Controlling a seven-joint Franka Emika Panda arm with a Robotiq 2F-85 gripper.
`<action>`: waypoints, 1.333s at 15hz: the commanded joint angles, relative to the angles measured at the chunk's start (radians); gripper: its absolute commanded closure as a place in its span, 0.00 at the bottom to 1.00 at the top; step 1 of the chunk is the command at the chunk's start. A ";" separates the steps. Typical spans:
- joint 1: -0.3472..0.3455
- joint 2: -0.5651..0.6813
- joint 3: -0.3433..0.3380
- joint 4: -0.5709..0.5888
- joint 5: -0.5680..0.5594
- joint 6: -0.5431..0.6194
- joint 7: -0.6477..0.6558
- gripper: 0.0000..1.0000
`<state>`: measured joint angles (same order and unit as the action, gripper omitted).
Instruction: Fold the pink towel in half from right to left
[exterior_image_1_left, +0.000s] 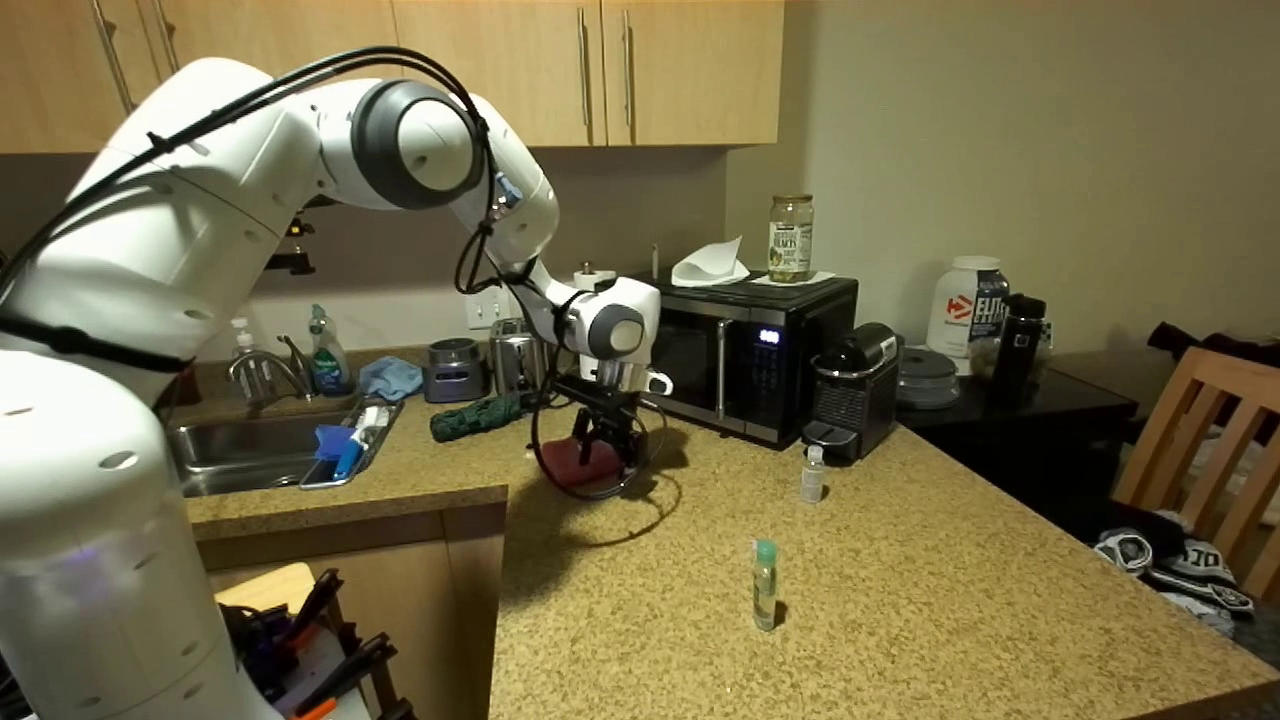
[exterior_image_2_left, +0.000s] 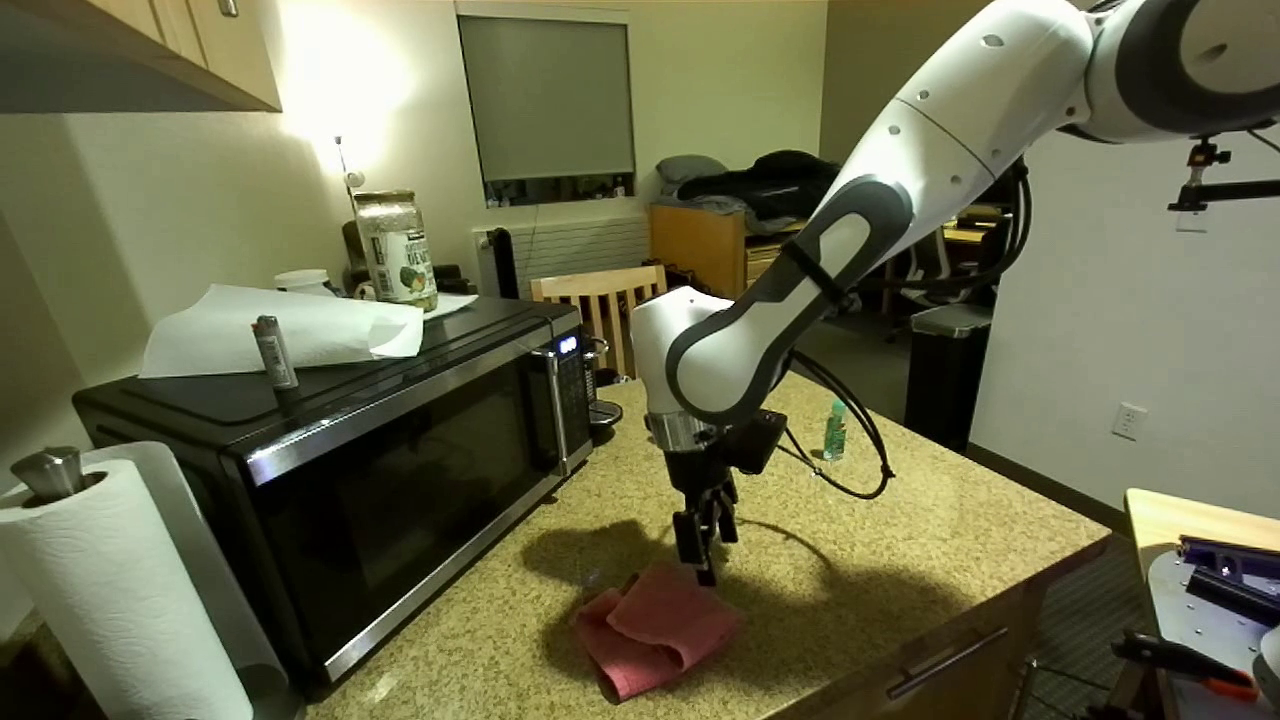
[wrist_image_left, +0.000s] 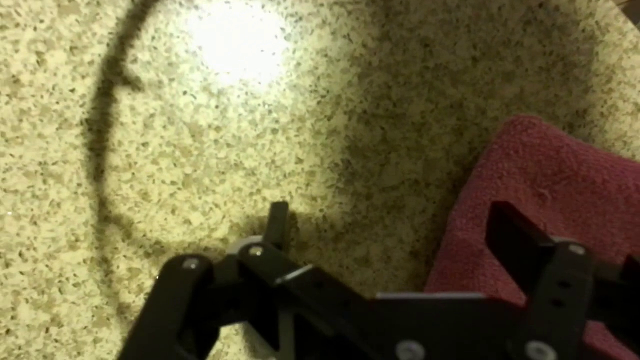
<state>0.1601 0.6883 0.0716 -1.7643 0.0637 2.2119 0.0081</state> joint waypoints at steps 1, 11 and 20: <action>-0.001 -0.038 0.011 0.003 -0.011 -0.038 0.023 0.00; 0.010 -0.025 0.078 0.105 0.020 -0.132 -0.007 0.00; -0.047 -0.200 0.107 0.013 0.019 -0.157 -0.144 0.00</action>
<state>0.1557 0.6359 0.1910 -1.6585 0.0862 2.0792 -0.0606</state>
